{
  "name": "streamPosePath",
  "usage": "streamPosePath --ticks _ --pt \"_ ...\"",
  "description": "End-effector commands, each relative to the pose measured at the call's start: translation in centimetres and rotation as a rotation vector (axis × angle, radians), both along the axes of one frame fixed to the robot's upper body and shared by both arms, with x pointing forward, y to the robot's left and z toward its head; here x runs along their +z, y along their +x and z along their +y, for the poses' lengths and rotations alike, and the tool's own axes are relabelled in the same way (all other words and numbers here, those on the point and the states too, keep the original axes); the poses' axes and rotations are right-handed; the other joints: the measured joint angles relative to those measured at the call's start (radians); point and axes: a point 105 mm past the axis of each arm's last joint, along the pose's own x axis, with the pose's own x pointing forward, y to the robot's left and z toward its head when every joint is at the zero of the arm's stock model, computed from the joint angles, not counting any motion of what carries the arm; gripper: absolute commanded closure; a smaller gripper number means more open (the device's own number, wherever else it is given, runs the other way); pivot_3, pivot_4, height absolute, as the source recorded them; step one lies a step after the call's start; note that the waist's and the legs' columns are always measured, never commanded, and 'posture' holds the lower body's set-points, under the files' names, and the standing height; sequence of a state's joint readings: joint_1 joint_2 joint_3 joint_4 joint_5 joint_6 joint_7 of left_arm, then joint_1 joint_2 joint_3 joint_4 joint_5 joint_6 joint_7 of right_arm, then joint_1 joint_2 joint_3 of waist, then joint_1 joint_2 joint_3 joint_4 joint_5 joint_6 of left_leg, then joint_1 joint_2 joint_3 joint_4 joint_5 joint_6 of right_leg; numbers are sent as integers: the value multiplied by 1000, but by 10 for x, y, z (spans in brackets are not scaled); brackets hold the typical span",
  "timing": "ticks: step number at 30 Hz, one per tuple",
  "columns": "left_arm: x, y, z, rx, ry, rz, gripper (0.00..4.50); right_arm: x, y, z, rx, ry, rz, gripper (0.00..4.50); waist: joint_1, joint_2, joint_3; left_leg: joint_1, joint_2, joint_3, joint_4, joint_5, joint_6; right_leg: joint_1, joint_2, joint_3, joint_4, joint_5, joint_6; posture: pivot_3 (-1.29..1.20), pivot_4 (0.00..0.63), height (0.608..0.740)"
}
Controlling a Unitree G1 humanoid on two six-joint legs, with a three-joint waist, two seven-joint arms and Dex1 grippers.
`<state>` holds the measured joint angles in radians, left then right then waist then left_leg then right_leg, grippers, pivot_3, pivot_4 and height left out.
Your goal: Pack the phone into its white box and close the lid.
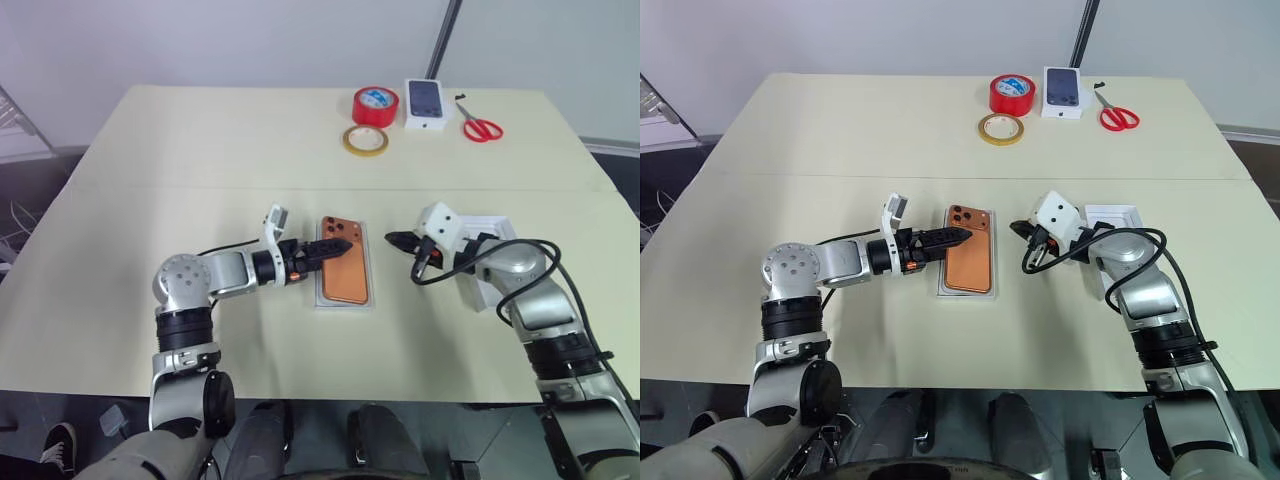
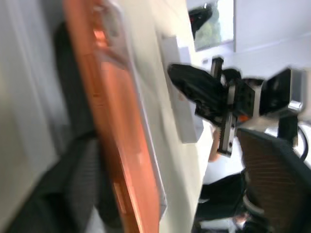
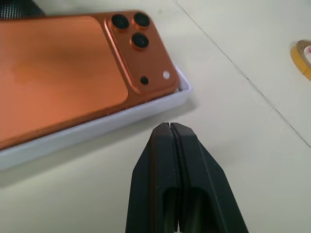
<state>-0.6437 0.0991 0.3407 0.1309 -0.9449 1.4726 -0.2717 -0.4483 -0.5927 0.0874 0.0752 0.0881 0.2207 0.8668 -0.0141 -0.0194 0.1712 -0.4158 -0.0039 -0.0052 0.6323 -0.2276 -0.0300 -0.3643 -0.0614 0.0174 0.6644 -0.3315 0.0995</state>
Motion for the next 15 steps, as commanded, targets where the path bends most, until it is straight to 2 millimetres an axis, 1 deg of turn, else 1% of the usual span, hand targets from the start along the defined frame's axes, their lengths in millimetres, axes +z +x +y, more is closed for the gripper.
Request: streamPosePath --ticks 1,3,6,8,10,11,12,13,14,15 --pt "9 1 6 -4 61 -60 286 13 0 11 21 30 -50 4500 0 0 0 0 0 0 0 0 0 0 0 0 0 0 0 0 150 740" --pt "11 1 11 3 94 -84 286 12 2 13 26 30 -51 4500 0 0 0 0 0 0 -1 0 0 0 0 0 0 0 0 0 150 740" --pt "15 0 24 15 176 -143 286 9 5 15 21 35 -51 4500 -1 0 0 0 0 0 -1 0 0 0 0 0 0 0 0 0 150 740" --pt "15 -1 26 12 206 -161 286 9 5 15 18 35 -52 4500 0 0 0 0 0 0 -1 0 0 0 0 0 0 0 0 0 150 740" --pt "7 1 37 50 313 -218 286 6 6 15 18 18 -55 4500 0 0 0 0 0 0 -1 0 0 0 0 0 0 0 0 0 150 740" --pt "8 9 44 111 323 -264 286 5 8 14 7 22 -50 4500 0 0 0 0 0 0 -1 0 0 0 0 0 -1 0 0 0 150 740" --pt "10 14 48 153 324 -298 809 4 10 13 -2 25 -47 4500 1 0 0 0 0 0 -1 0 0 0 0 0 -1 0 0 0 150 740" --pt "12 17 51 179 316 -317 1155 4 11 13 -7 29 -45 4500 1 0 0 0 0 0 -1 0 0 0 0 0 -1 0 0 0 150 740" --pt "6 21 57 205 387 -344 1599 1 12 11 -8 -7 -54 4500 2 0 0 0 0 0 -1 0 -1 0 0 0 -1 0 0 0 150 740" --pt "-1 24 64 208 499 -399 2106 -3 13 8 -9 -56 -63 4500 2 0 0 0 0 0 -1 0 0 0 -1 0 -1 0 0 0 150 740"
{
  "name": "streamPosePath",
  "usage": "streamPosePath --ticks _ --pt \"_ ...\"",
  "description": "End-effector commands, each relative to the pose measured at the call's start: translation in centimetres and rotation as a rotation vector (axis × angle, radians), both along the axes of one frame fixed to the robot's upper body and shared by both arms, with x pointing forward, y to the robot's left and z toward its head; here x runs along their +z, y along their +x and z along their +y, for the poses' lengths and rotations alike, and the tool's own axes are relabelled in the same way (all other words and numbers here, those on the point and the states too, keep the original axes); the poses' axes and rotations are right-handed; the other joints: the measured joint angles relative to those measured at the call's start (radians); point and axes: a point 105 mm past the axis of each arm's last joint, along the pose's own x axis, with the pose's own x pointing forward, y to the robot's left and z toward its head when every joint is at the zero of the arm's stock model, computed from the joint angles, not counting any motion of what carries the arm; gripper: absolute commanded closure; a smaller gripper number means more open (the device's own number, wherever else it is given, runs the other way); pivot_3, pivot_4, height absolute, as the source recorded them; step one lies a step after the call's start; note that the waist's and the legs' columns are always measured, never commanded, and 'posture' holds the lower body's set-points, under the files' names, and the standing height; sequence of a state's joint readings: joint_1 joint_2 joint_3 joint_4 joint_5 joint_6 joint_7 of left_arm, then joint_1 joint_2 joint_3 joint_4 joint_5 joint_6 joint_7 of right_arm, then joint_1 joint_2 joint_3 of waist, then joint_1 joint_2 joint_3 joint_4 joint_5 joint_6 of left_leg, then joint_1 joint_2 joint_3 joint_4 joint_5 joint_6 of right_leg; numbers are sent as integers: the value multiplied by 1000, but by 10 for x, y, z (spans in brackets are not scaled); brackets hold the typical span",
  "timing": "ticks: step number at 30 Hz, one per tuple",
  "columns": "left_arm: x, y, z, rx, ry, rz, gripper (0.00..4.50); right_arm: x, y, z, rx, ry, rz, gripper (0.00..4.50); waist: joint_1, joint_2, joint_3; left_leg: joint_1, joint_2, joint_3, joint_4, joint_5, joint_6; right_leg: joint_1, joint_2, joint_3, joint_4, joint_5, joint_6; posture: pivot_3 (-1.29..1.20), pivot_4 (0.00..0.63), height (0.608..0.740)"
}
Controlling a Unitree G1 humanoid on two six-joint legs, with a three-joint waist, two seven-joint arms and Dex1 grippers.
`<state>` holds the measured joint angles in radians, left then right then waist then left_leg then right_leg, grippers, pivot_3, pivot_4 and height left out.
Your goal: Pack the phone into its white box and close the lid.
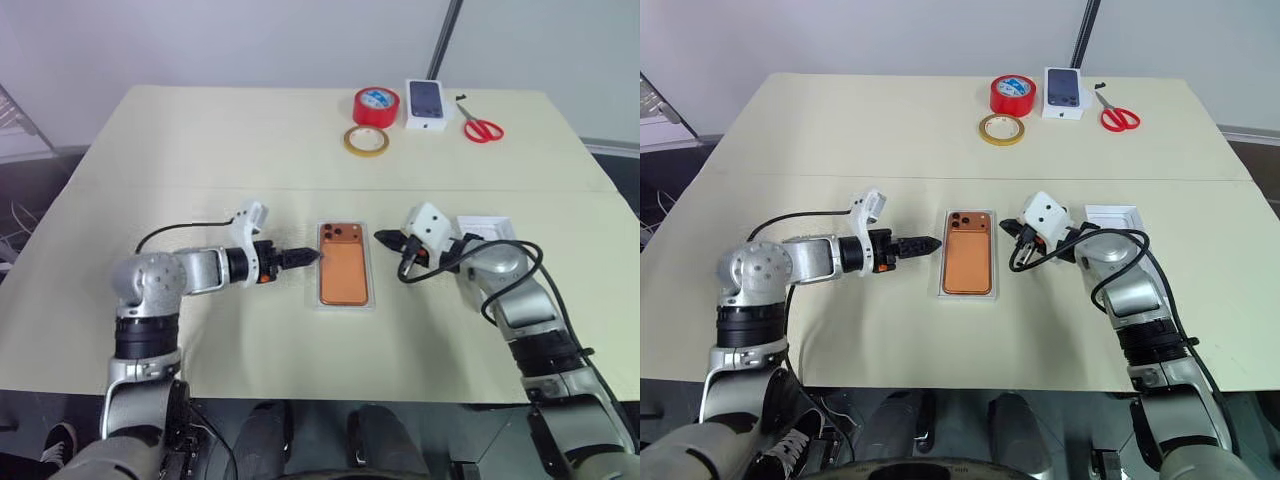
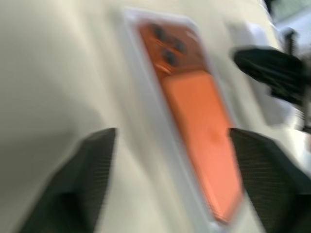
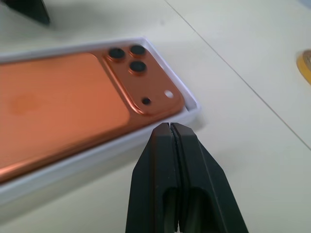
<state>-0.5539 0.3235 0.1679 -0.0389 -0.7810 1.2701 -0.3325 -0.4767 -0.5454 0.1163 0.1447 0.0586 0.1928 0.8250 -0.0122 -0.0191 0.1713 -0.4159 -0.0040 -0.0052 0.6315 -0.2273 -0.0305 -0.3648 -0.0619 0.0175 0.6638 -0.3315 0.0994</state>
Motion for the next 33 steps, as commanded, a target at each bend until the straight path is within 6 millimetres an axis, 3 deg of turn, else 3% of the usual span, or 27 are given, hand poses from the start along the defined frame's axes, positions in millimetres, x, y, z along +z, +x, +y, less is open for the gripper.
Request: streamPosePath --ticks 1,4,5,8,12,16,20,26,29,33 --pt "-1 12 17 38 247 -191 2688 2 5 -3 10 -102 -71 4500 0 0 0 0 0 0 0 0 0 0 0 0 0 0 0 0 150 740" --pt "-14 11 16 -24 359 -242 4259 -8 5 -6 21 -168 -76 4500 0 0 0 0 0 0 -1 0 0 0 0 1 -1 0 0 0 150 740" --pt "-18 9 13 -49 367 -237 4450 -12 5 -7 26 -187 -73 4500 2 0 0 0 0 1 -1 0 0 0 0 1 -1 0 0 0 150 740" --pt "-31 0 -2 -168 362 -207 4450 -22 0 -6 54 -222 -56 4500 4 0 0 -1 0 1 -1 0 1 0 -1 0 -2 0 0 0 150 740" --pt "-36 -1 -30 -235 271 -159 4450 -18 -7 1 90 -159 -36 4500 8 1 0 0 0 0 0 -3 6 1 -1 0 -1 0 0 0 150 740" --pt "-31 -3 -64 -401 229 -181 4450 -24 -12 -16 86 -236 -22 4500 21 1 0 0 -1 0 1 -2 8 2 -1 -1 -1 0 0 0 150 740" --pt "-9 8 -111 -496 185 -256 4450 -28 -16 -45 34 -291 0 4500 39 1 0 -1 -3 -1 2 -1 11 3 -2 -3 -1 0 0 0 150 740" --pt "-5 4 -158 -608 179 -311 4450 -25 -22 -84 -57 -339 12 4500 53 1 0 -4 -4 -1 6 -3 14 3 -2 -3 -2 0 0 0 150 740" --pt "-7 0 -171 -636 169 -319 4450 -25 -25 -96 -82 -363 17 4500 50 1 0 -6 -4 -1 8 -4 15 3 -2 -3 -2 0 0 0 150 740" --pt "-8 10 -170 -589 169 -332 4450 -25 -29 -101 -99 -374 21 4500 42 1 0 -7 -2 -1 12 -4 16 3 -2 -3 -1 0 0 0 150 740"
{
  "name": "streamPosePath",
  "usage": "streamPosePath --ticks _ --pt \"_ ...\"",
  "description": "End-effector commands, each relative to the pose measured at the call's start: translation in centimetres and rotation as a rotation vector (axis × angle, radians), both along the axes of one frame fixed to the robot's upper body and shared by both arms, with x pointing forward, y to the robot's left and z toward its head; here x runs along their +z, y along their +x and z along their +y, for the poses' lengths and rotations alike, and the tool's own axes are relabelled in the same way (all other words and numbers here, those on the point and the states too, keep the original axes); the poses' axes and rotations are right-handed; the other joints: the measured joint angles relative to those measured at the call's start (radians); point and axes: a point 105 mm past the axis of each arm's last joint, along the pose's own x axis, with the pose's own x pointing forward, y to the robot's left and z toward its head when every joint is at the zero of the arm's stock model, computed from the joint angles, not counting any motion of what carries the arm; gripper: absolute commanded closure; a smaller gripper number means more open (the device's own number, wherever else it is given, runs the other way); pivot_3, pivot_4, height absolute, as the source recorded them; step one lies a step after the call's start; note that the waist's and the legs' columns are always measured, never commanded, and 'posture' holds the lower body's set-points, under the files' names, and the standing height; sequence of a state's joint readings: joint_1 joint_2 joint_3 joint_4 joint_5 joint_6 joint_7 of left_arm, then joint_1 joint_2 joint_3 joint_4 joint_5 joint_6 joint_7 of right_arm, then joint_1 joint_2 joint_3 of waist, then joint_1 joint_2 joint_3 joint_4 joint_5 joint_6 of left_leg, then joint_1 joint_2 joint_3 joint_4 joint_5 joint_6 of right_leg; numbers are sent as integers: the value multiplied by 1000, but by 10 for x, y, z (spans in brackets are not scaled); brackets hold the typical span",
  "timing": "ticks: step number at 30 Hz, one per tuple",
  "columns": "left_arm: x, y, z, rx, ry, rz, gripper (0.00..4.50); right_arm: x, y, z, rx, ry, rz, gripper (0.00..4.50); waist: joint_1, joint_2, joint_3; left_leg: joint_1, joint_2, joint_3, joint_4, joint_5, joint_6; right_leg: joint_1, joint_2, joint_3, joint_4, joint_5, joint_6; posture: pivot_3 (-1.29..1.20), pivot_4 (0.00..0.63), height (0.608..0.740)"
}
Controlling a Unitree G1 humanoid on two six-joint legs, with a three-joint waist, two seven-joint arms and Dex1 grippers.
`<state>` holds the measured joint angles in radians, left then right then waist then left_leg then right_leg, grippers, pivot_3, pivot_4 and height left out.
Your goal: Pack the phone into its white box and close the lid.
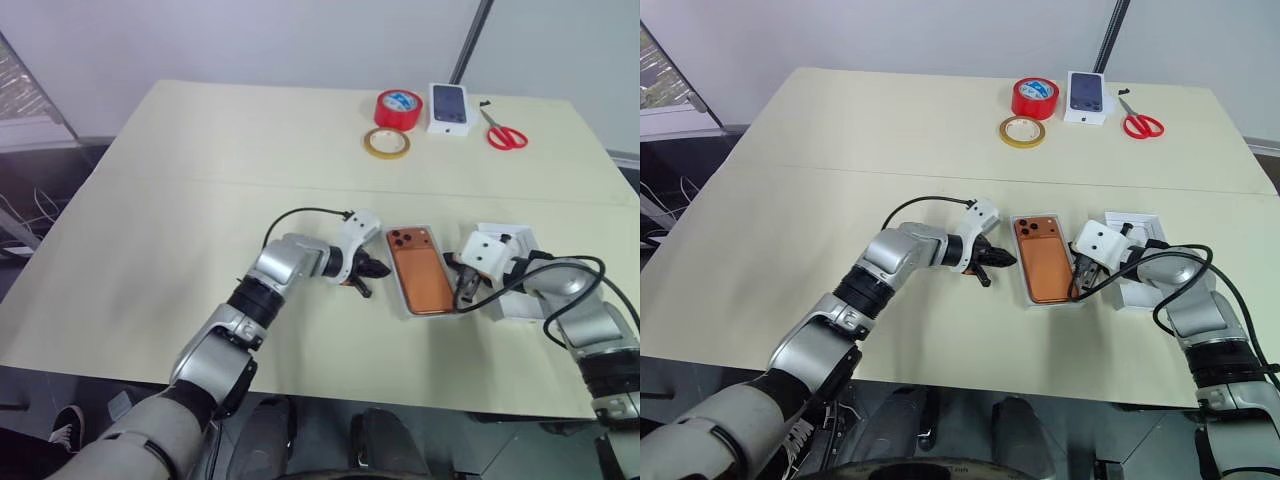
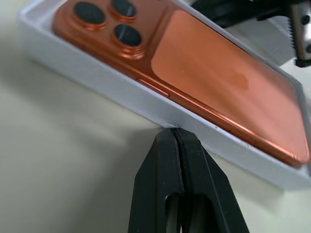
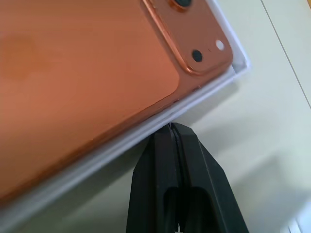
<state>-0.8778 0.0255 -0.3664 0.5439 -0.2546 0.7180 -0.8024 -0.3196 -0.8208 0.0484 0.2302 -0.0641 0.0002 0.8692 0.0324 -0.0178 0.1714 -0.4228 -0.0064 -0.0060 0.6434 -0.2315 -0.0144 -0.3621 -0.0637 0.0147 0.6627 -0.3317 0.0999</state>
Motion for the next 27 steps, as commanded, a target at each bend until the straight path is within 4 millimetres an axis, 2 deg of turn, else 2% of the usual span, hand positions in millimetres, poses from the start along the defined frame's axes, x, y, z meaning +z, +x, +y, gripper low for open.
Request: streamPosePath --ticks 1,7,11,14,16,21,24,25,27 --pt "22 12 -11 25 -67 -81 4450 -3 -6 -1 10 -14 11 4500 -2 0 0 0 0 0 0 0 0 0 0 0 0 0 0 0 150 740" --pt "20 27 0 86 -63 -106 4450 -7 -11 -9 -3 -35 19 4500 -6 0 0 -1 0 0 2 -1 1 0 0 0 0 0 0 0 150 740" --pt "13 12 0 12 -57 -68 4450 -6 -7 -15 -8 -68 -10 4500 -10 0 0 -1 0 0 2 -1 1 0 1 0 0 0 1 0 150 740" --pt "9 12 3 17 -39 -94 4450 -3 -6 -16 -5 -75 -20 4500 -18 0 0 -1 0 0 2 0 1 0 1 0 1 0 1 0 150 740" --pt "13 19 9 62 -48 -125 4450 6 -4 -17 -10 -63 -39 4500 -19 0 0 -1 0 0 3 0 1 0 1 0 1 0 1 0 150 740" --pt "38 34 34 163 -169 -194 4450 31 -5 -18 -40 47 -77 4500 -21 1 0 -2 0 0 2 -1 1 -1 0 0 1 0 1 0 150 740" --pt "56 32 50 178 -264 -205 3575 48 -1 -24 -135 214 -94 4500 -25 2 1 -2 1 0 2 0 1 -2 0 0 2 0 1 0 150 740" --pt "58 32 52 179 -273 -215 3103 50 0 -25 -156 235 -94 4500 -24 2 1 -2 1 0 2 0 0 -2 1 0 2 0 1 0 150 740" --pt "66 28 69 171 -282 -279 2066 57 1 -26 -171 269 -113 3946 -22 3 1 -2 1 0 2 0 0 -2 1 0 2 0 1 0 150 740"
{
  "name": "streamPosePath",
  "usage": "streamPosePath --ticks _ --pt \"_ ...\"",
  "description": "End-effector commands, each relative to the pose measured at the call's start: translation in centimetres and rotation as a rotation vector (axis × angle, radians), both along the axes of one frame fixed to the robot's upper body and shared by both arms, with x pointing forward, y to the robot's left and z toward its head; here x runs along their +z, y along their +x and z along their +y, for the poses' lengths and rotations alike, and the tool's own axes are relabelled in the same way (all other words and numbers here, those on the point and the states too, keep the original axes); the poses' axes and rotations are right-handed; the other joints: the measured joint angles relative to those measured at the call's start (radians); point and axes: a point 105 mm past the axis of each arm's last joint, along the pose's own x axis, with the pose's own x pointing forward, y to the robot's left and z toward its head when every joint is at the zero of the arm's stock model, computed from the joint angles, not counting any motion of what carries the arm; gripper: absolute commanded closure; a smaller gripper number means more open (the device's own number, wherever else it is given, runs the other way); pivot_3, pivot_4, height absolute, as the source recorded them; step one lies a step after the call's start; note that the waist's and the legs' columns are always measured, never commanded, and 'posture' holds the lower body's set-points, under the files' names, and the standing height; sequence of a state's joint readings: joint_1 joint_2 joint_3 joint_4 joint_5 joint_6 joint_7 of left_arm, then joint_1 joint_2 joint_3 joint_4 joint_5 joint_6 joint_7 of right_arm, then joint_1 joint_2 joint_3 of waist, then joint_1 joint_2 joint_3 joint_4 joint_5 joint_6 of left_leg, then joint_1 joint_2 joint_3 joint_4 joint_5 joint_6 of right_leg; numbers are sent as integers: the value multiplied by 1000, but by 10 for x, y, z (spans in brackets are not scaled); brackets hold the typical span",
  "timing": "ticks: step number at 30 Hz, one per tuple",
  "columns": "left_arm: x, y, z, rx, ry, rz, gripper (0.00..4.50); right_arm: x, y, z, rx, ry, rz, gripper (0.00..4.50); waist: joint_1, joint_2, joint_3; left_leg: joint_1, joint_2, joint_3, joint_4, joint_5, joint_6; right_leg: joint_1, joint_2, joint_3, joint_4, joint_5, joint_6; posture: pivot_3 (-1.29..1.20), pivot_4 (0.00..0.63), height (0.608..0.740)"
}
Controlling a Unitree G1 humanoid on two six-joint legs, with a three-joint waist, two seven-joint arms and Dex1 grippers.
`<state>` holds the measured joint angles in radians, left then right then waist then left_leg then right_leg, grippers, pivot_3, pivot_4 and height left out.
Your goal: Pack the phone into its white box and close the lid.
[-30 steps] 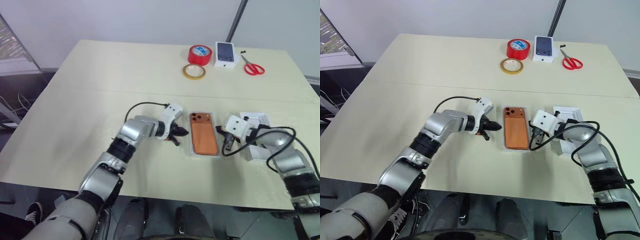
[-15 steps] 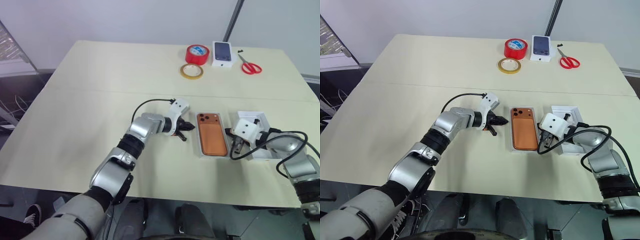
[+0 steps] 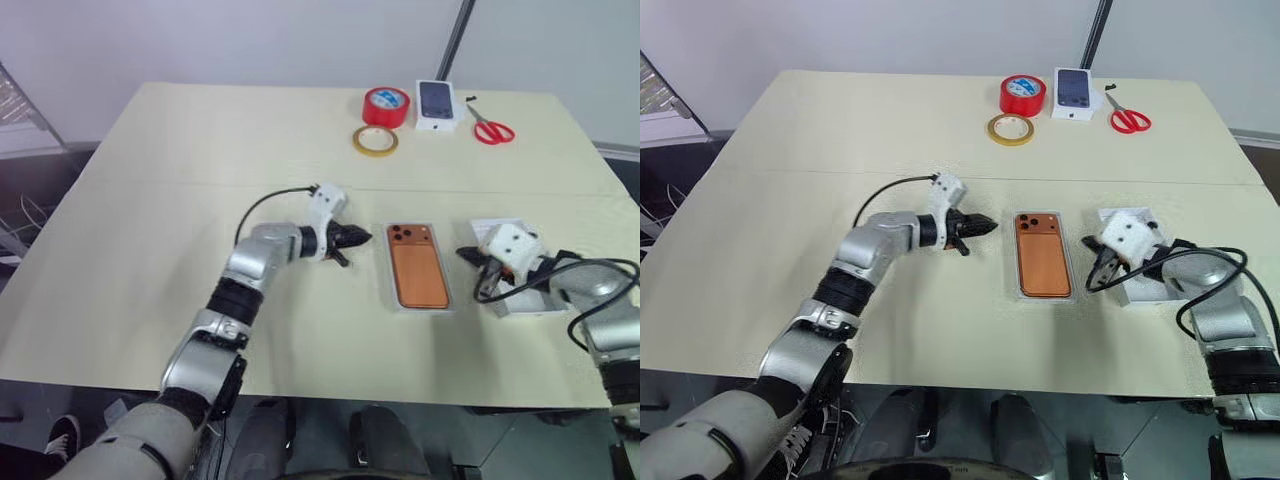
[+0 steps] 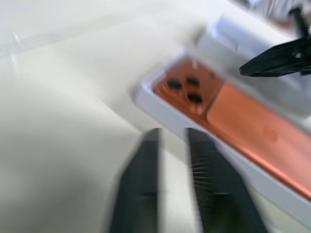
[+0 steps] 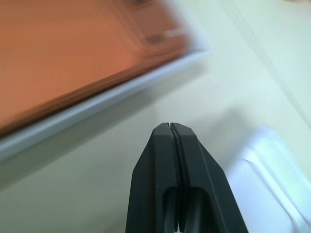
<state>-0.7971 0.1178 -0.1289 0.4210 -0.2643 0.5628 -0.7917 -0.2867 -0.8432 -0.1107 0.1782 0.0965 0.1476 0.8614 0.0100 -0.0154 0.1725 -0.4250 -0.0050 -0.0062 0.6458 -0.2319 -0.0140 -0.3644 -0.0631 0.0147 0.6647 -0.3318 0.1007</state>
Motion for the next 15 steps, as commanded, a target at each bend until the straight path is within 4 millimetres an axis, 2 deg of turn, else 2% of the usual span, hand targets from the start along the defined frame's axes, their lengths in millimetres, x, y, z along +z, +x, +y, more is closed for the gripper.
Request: streamPosePath --ticks 1,4,6,8,12,15 --pt "26 -10 16 -40 -49 -122 1572 29 3 3 -21 93 -80 3601 0 0 0 0 0 0 0 0 0 0 0 0 0 0 0 0 150 740" --pt "38 -19 42 -65 -53 -224 13 31 1 4 -51 128 -74 2034 -4 1 0 0 0 0 -1 0 0 -1 0 0 0 0 0 0 150 740" --pt "41 -27 53 -90 -65 -245 0 30 -2 3 -87 172 -70 1001 -2 1 0 0 1 0 -1 0 0 -1 0 0 0 0 0 0 150 740" --pt "40 -36 72 -97 -15 -341 0 24 -13 -3 -128 162 -55 19 3 1 0 0 1 0 0 0 0 -1 0 0 0 0 0 0 150 740" --pt "35 -50 93 -115 22 -410 0 24 -25 -18 -251 165 -77 19 3 2 0 -1 0 0 -1 0 0 0 -2 0 -1 0 0 0 150 740" --pt "30 -66 109 -155 54 -493 0 9 -40 -29 -399 225 15 19 2 2 0 0 0 1 -1 -1 1 0 -3 0 -1 0 -1 0 150 740"
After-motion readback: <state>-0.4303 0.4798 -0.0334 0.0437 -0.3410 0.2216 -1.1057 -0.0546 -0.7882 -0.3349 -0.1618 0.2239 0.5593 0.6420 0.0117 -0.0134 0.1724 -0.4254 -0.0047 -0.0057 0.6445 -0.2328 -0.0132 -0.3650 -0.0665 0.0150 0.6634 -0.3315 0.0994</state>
